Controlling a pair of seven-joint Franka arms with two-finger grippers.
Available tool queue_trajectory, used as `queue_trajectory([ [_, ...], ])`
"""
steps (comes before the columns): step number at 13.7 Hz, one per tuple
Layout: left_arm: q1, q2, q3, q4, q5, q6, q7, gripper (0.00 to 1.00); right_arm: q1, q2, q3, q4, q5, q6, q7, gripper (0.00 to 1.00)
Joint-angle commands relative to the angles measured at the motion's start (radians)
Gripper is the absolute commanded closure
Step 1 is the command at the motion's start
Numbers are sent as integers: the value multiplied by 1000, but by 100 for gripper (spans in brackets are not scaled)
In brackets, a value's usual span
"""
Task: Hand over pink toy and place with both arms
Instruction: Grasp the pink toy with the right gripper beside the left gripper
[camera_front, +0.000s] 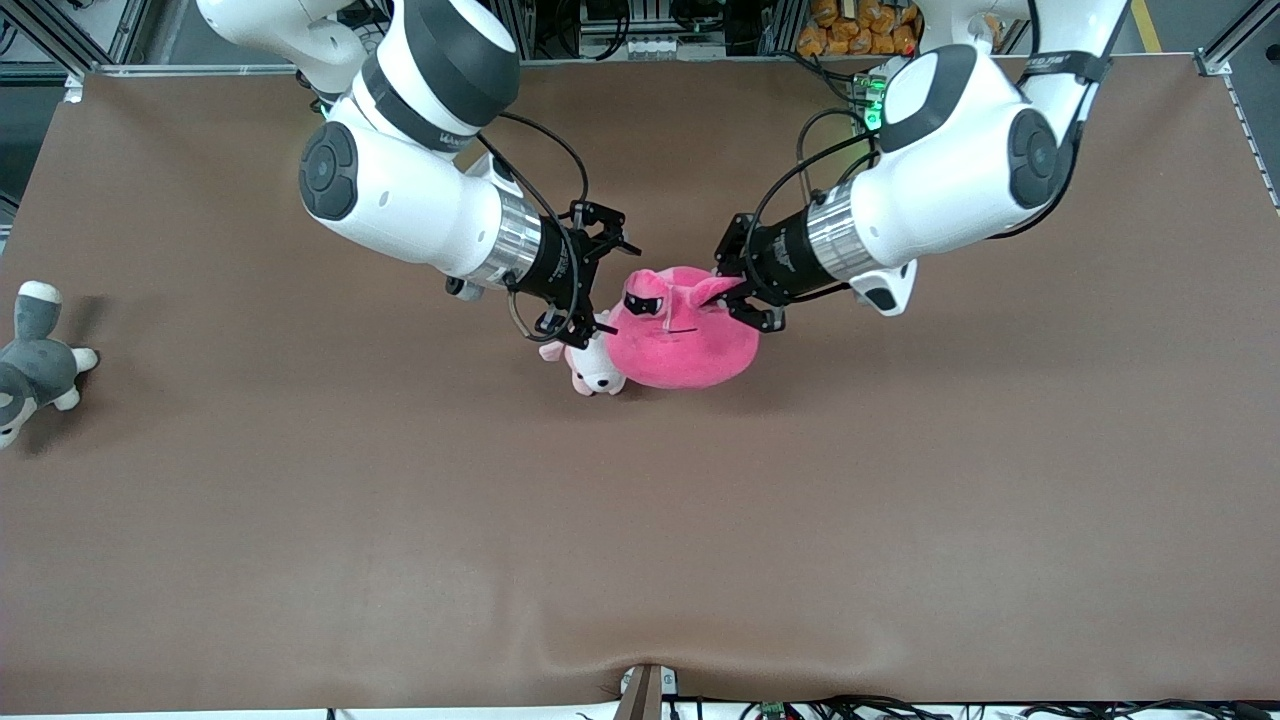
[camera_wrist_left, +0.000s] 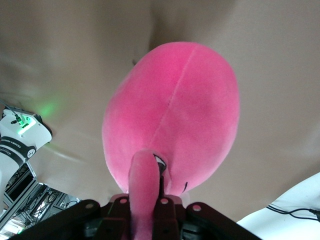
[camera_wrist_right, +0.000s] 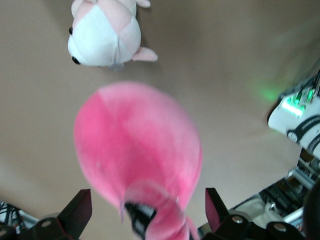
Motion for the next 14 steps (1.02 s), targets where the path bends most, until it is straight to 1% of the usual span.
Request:
queue_trajectory([
  [1, -21, 14, 1, 35, 18, 18, -42, 100, 6, 24, -6, 15, 39, 101, 11, 46],
  [2, -21, 13, 1, 35, 18, 18, -44, 100, 9, 32, -6, 15, 37, 116, 11, 70],
  [3, -22, 13, 1, 35, 18, 18, -44, 100, 15, 40, -6, 17, 28, 116, 13, 100],
  [4, -22, 14, 1, 35, 18, 18, -45, 100, 15, 40, -6, 17, 19, 109, 8, 100],
  [6, -22, 16, 0, 35, 18, 18, -45, 100, 18, 37, -6, 17, -28, 106, -25, 100],
  [9, -18, 14, 1, 35, 15, 18, -38, 100, -5, 34, -9, 22, -25, 89, -22, 100],
  [10, -13, 16, 1, 32, 18, 17, -25, 78, -18, 29, -10, 38, -30, 49, -22, 100],
  [11, -8, 17, 1, 32, 18, 14, -12, 63, -43, 29, -10, 64, -33, -7, -22, 100],
  [12, -2, 16, 1, 32, 18, 8, 2, 35, -73, 29, -10, 95, -33, -64, -22, 100],
  [13, 1, 10, 4, 33, 19, 0, 18, 0, -110, 29, -10, 123, -25, -121, -21, 100],
  [14, 2, 0, 9, 35, 28, -12, 30, 0, -159, 28, -10, 140, -24, -179, -22, 100],
])
